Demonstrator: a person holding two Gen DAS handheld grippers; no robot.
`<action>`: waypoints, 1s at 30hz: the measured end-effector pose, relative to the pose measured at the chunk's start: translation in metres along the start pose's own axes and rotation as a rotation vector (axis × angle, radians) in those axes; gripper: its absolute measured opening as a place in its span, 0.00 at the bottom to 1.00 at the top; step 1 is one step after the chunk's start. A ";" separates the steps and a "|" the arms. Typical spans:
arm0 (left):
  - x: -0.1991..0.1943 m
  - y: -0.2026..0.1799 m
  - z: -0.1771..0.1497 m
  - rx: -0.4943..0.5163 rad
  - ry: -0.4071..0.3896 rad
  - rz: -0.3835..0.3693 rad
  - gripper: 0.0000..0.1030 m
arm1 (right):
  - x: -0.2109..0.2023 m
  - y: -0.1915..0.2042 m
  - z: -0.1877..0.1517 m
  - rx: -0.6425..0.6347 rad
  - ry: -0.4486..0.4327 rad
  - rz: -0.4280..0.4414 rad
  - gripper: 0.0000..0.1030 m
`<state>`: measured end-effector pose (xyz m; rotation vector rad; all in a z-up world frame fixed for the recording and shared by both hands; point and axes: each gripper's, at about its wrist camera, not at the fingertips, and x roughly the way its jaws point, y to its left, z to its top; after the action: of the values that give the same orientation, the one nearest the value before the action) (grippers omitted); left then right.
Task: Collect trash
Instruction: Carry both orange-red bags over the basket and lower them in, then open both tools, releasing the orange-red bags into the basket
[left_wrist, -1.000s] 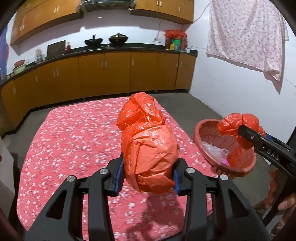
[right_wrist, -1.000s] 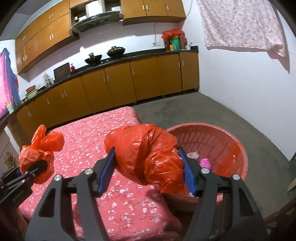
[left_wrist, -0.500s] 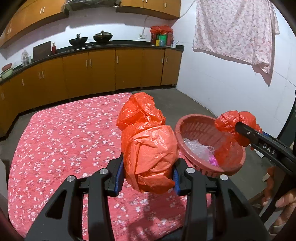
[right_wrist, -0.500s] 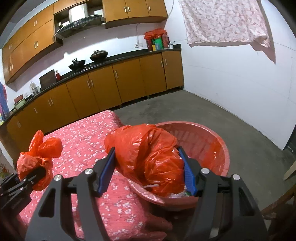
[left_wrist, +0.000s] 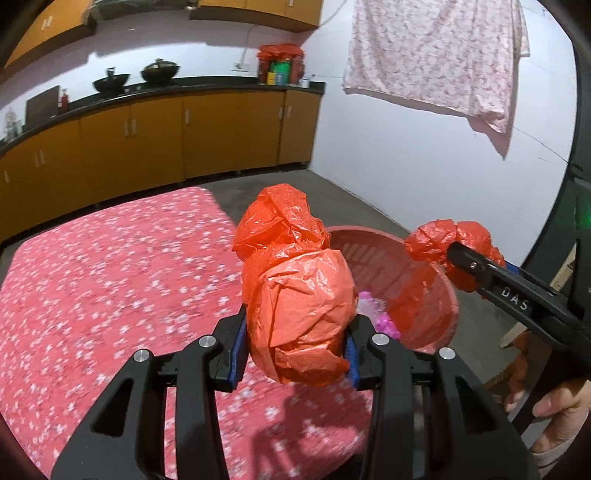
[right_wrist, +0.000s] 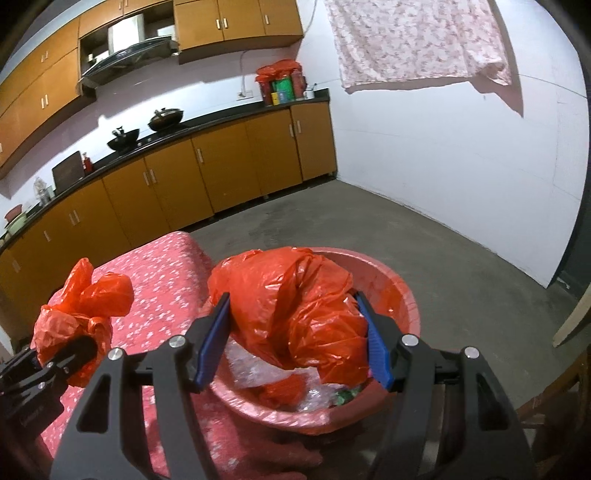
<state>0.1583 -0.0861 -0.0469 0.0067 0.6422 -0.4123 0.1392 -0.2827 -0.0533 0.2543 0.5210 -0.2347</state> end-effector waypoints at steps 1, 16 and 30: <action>0.004 -0.003 0.002 0.005 0.002 -0.015 0.40 | 0.002 -0.002 0.001 0.003 -0.001 -0.005 0.61; 0.054 -0.036 0.022 0.091 0.021 -0.109 0.40 | 0.026 -0.022 0.027 0.037 -0.027 -0.012 0.62; 0.086 -0.049 0.028 0.096 0.066 -0.142 0.40 | 0.039 -0.035 0.030 0.066 -0.023 -0.004 0.62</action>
<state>0.2181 -0.1663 -0.0690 0.0663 0.6901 -0.5816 0.1762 -0.3308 -0.0547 0.3142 0.4918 -0.2592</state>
